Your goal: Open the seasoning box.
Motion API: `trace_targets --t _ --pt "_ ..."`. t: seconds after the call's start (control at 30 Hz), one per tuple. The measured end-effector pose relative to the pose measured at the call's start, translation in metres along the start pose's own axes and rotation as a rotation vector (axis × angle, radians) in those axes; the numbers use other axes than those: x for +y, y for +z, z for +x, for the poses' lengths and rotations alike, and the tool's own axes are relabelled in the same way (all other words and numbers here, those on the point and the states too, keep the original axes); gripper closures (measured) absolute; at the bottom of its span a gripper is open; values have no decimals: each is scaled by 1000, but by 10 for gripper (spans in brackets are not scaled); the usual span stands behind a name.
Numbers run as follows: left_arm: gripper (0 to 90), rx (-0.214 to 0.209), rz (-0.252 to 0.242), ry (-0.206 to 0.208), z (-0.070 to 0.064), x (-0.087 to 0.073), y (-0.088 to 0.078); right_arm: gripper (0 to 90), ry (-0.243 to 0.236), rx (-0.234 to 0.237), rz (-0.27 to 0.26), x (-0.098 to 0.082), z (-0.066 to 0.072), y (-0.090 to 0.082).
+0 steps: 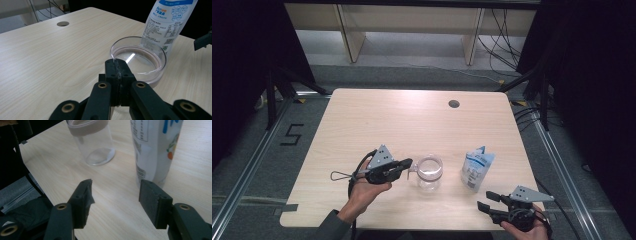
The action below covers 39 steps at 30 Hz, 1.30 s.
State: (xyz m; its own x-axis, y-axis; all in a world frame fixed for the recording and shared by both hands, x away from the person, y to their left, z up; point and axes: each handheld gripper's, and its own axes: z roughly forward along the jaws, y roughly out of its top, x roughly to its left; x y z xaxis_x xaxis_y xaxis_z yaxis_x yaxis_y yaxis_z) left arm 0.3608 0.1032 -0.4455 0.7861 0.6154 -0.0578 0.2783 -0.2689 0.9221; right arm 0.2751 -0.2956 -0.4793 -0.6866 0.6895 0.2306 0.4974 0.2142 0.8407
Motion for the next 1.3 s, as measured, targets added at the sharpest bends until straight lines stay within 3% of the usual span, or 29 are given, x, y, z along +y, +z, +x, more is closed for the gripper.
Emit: trace_targets --t 0.3,0.33,0.37,0.4,0.6,0.7,0.73,0.77,1.0,1.03,1.07,1.27,1.3 --pt "884 -6 5 5 -2 2 4 585 -20 1 -1 12 12 11" --pt "884 -10 8 4 -3 1 6 614 -60 2 -17 15 14 17" --pt "884 -12 8 4 -3 1 6 629 -44 -3 -10 16 18 18" --pt "884 -11 8 5 -3 1 6 640 -75 -1 -7 19 19 21" --pt "884 -11 8 0 -2 0 6 705 -113 5 10 27 28 38" --pt "884 -21 7 1 -3 0 7 756 -153 2 -14 30 28 45" --pt "884 -21 7 0 -3 0 7 772 -132 4 -6 31 31 46" --pt "884 -18 10 3 -3 0 7 786 -167 -5 -23 32 30 48" --pt "884 -19 10 -2 -3 0 8 815 -173 -5 -12 36 30 56" --pt "884 -19 10 -2 -3 0 8 815 -144 -5 -2 36 32 57" --pt "884 -18 10 1 -3 0 8 815 -167 -6 -9 37 30 59" --pt "884 -19 11 4 -4 0 8 838 -180 -4 -18 40 31 65" --pt "884 -19 10 3 -4 0 8 844 -163 4 -16 40 32 67"
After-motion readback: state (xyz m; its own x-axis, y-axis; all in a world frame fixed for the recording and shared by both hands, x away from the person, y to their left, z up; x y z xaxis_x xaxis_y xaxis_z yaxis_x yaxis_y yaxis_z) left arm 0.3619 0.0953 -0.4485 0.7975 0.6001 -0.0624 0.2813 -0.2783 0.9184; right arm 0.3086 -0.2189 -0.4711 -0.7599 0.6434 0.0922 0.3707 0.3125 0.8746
